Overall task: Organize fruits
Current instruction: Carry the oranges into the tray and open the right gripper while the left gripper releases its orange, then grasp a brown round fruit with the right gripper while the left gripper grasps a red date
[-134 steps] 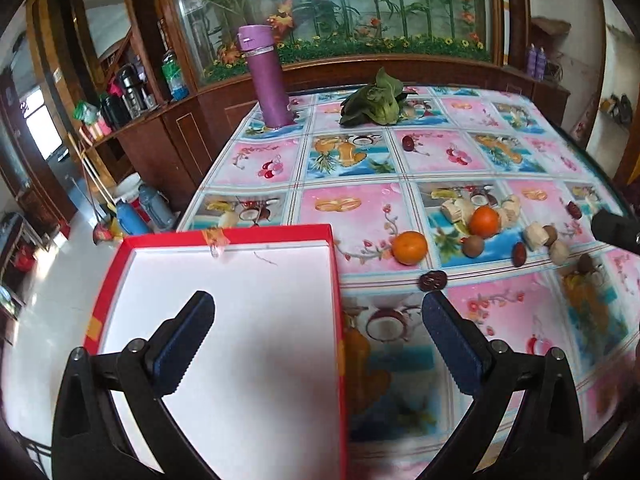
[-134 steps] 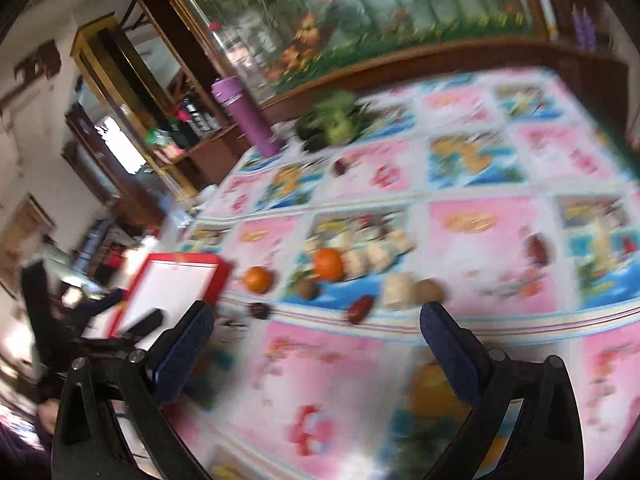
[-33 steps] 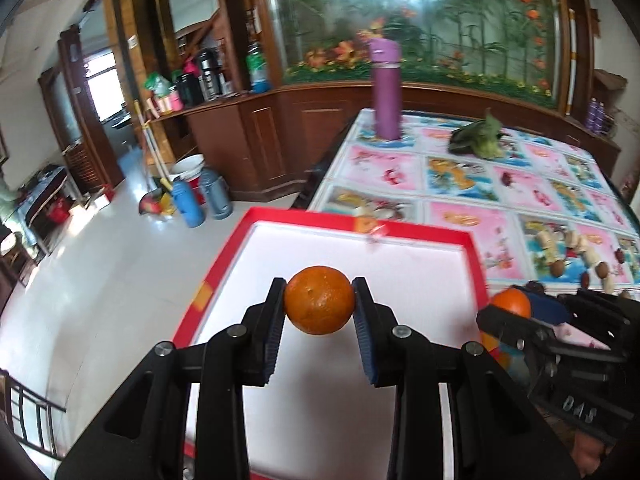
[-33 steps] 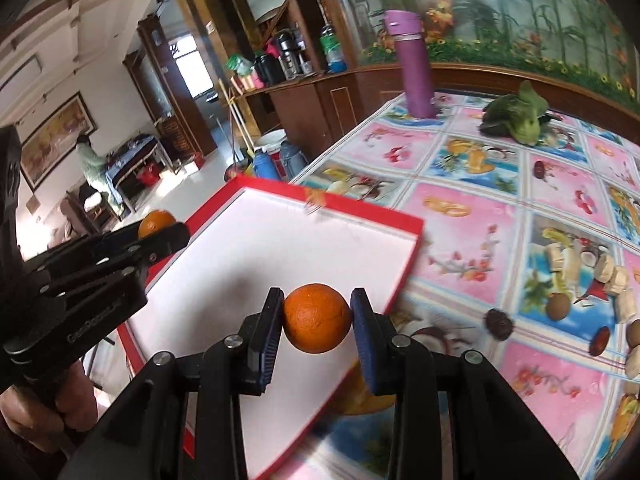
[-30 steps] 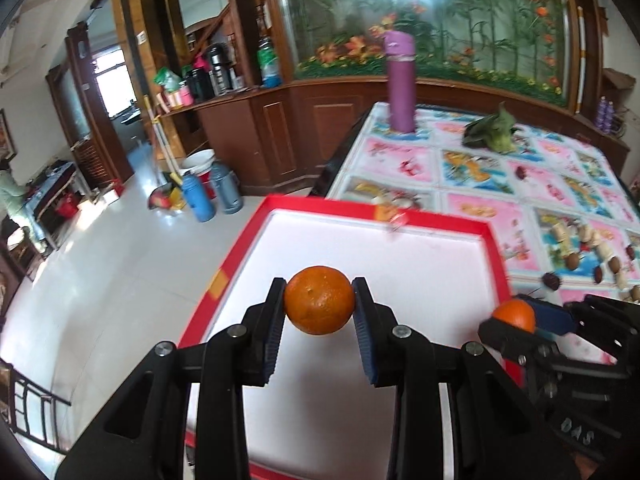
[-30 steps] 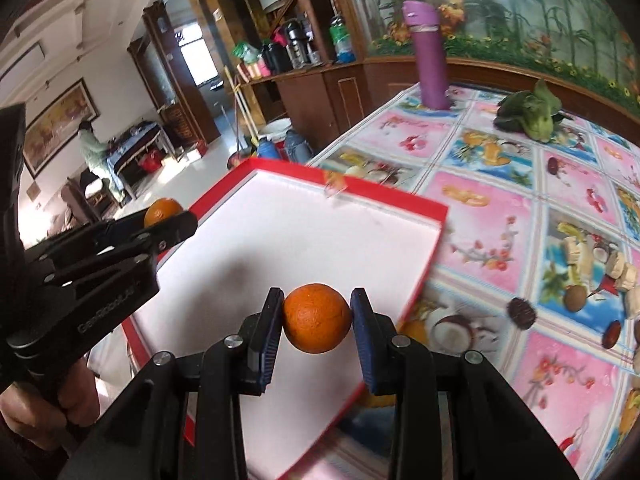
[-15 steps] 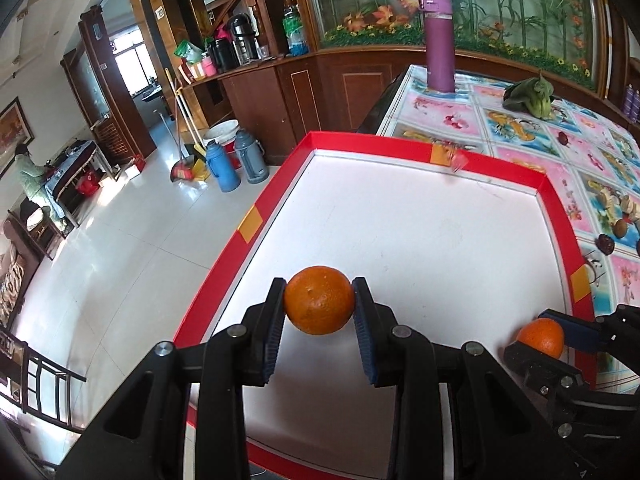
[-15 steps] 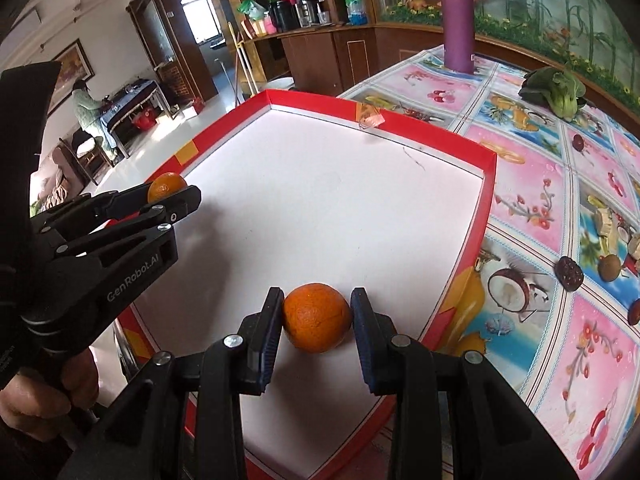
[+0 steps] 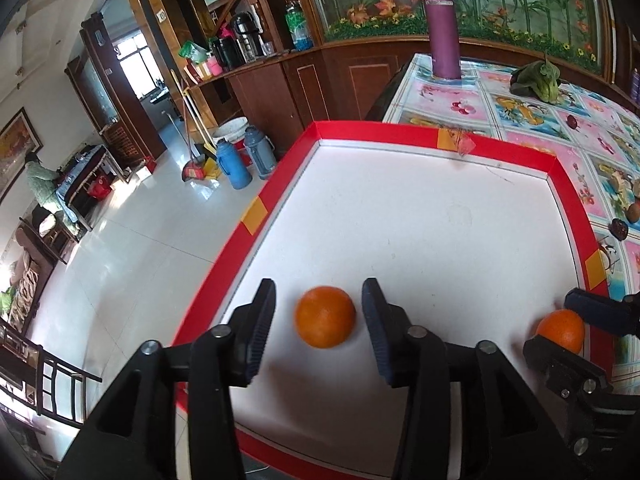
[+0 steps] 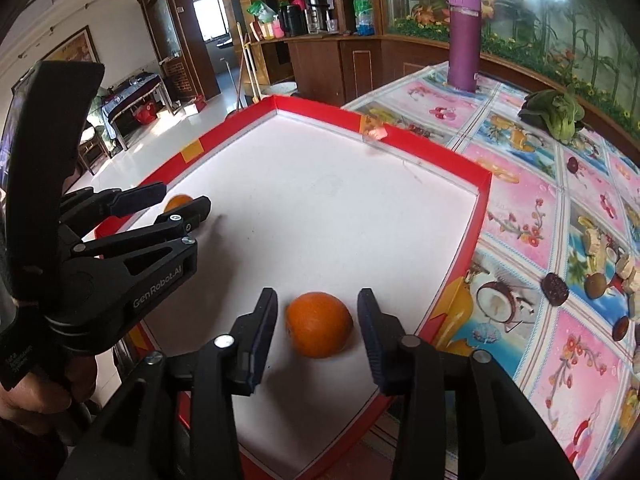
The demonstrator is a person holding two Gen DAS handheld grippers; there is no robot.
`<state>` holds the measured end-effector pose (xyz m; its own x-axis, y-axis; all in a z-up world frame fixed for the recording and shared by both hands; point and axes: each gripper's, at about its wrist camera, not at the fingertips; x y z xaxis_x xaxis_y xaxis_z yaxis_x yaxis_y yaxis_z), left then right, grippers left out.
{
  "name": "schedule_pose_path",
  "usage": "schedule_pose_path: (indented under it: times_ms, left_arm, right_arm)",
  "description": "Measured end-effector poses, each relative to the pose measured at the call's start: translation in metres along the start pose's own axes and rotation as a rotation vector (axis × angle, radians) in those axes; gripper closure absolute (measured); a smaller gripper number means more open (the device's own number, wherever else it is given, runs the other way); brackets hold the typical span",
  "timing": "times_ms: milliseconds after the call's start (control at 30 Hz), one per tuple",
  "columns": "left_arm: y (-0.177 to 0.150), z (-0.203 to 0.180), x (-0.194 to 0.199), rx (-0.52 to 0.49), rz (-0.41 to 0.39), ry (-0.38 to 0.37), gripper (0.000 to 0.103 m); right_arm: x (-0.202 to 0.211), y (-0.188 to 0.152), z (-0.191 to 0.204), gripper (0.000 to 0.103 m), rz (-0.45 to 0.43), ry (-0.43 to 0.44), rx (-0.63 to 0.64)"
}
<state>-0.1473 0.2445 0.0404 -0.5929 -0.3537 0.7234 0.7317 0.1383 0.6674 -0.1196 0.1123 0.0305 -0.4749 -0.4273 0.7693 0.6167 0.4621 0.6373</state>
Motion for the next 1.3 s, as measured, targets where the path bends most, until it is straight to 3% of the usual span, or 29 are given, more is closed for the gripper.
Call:
schedule_pose_path:
  times_ms: [100,400,567,633,833,1033,1300]
  left_arm:
    - [0.004,-0.001,0.011,-0.006,-0.034,0.024,0.045]
    - [0.020,-0.019,0.043,-0.046,-0.110,0.032,0.043]
    - [0.022,-0.053,0.059,-0.106,-0.137,-0.061,0.039]
    - [0.021,-0.077,0.062,-0.158,-0.135,-0.119,0.033]
    - [0.020,-0.147,0.065,-0.302,-0.122,-0.217,0.033]
    - [0.026,-0.185,0.072,-0.359,-0.130,-0.251,0.033]
    - [0.034,-0.210,0.069,-0.392,-0.120,-0.253,0.033]
  right_arm:
    - [0.012,0.001,-0.005,0.057,-0.043,-0.007,0.002]
    - [0.043,0.001,-0.043,0.056,-0.113,-0.035,-0.075]
    - [0.070,-0.014,-0.086,0.055,-0.145,-0.069,-0.145]
    - [0.083,-0.030,-0.113,0.052,-0.154,-0.123,-0.187]
    - [0.109,-0.067,-0.181,0.051,-0.155,-0.273,-0.318]
    - [0.132,-0.091,-0.232,0.051,-0.163,-0.349,-0.446]
    - [0.142,-0.111,-0.267,0.051,-0.158,-0.382,-0.506]
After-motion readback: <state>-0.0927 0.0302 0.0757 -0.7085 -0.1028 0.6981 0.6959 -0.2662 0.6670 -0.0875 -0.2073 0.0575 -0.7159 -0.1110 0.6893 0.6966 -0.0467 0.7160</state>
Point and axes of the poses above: each gripper's, at about its wrist camera, not at the fingertips, and x roughly against the way its jaws point, z to its left, y to its top, and after that the axes turned 6 degrees about -y, right-handed
